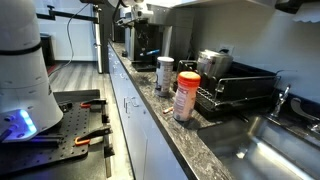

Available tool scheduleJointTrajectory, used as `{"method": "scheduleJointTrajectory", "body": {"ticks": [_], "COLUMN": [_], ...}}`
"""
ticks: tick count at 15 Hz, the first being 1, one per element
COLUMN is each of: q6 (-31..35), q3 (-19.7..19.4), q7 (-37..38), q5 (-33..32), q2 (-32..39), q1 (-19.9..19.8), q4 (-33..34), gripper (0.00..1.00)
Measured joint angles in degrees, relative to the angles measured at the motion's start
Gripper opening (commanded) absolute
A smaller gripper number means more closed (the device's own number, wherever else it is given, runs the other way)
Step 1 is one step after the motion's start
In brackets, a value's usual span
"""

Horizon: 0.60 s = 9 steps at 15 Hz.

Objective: Put the marker in the cabinet

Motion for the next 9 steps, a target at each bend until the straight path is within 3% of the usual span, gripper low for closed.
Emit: {"method": "scheduleJointTrajectory", "body": {"ticks": [4,9], "q6": [-5.7,-7.3], "q3": [2.4,3.7], "q7": [-0.1,-1.6], "q5": [-4.3,-8.5], "q2": [-4.4,-7.8], "q1": [-2.4,-5.6], "q4": [0.4,1.5], "gripper": [0.03,0.03]}}
